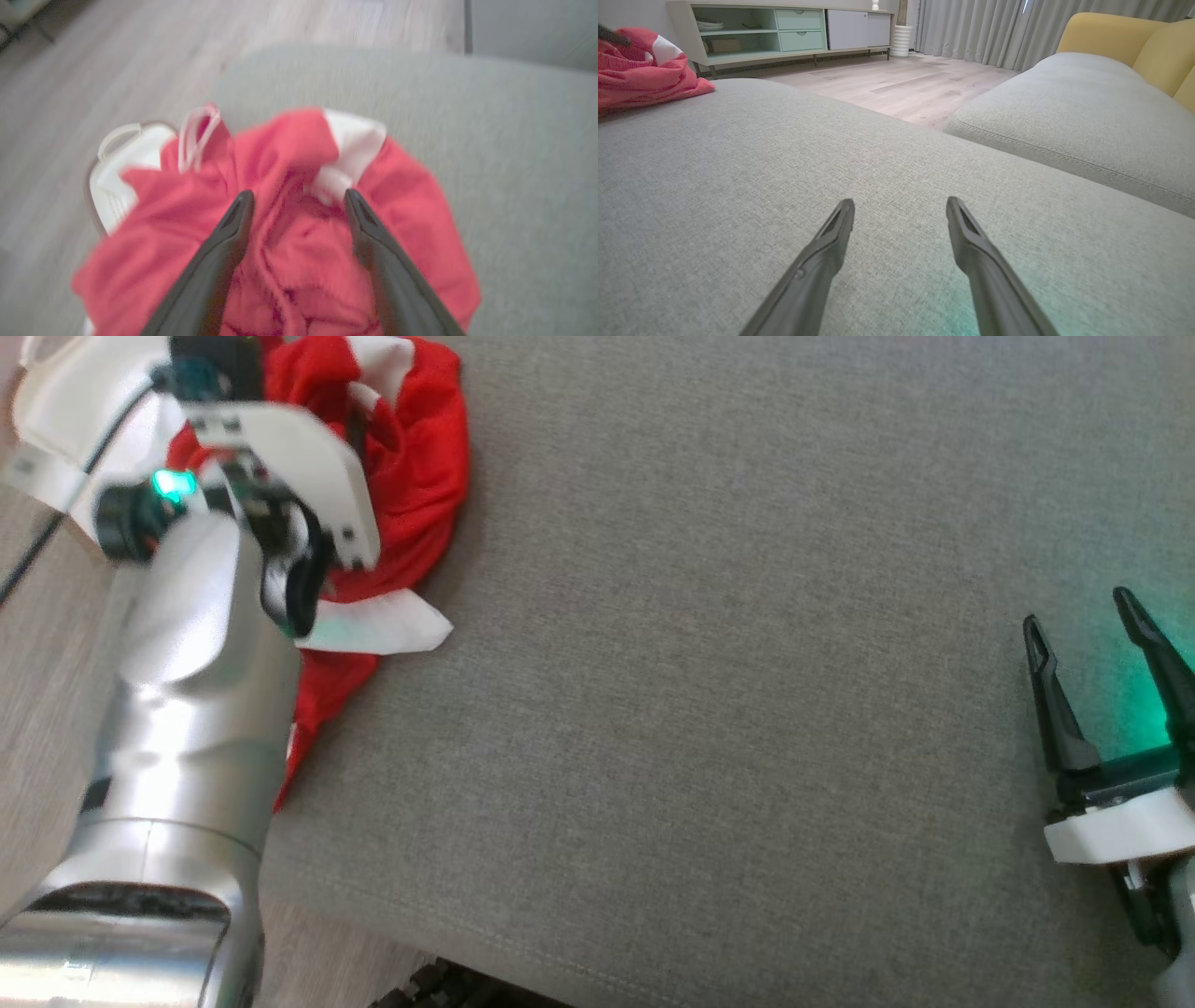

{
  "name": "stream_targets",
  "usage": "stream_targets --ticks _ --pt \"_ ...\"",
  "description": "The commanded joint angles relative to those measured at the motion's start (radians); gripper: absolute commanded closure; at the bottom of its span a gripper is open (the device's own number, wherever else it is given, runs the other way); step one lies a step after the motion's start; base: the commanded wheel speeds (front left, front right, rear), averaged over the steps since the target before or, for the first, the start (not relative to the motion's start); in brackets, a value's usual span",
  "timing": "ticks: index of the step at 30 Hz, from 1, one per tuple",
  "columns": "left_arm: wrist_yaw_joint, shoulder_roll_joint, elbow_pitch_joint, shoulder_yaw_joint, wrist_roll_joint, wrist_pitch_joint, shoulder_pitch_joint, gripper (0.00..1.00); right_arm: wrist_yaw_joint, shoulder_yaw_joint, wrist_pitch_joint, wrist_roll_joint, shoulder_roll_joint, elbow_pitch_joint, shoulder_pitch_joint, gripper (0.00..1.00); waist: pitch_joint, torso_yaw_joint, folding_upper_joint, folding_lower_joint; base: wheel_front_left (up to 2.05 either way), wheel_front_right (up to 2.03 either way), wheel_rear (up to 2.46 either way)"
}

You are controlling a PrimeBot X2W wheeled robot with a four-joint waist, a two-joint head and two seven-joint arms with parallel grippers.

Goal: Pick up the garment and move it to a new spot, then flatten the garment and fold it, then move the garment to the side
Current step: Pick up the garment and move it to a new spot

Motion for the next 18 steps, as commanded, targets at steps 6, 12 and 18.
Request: stream_targets --ticks 6,12,18 --pt "-0.036 0.055 0.068 0.016 -0.026 0.010 -0.025 1.00 0.008 0.009 -0.010 0.005 -0.031 -0.045 0.009 0.00 0.036 -0.020 0.0000 -0.0002 0.00 0.00 0.00" --pt "-0.051 0.071 0.050 0.023 -0.034 -0.162 -0.078 1.00 0.008 0.021 -0.010 0.005 -0.004 -0.027 -0.007 0.00 -0.002 -0.024 0.0000 -0.0002 0.00 0.00 0.00" --pt "-0.080 0.106 0.009 -0.022 -0.020 -0.215 -0.135 1.00 0.008 0.042 -0.010 0.009 0.077 0.004 -0.023 0.00 -0.117 -0.072 0.0000 -0.0002 0.00 0.00 0.00"
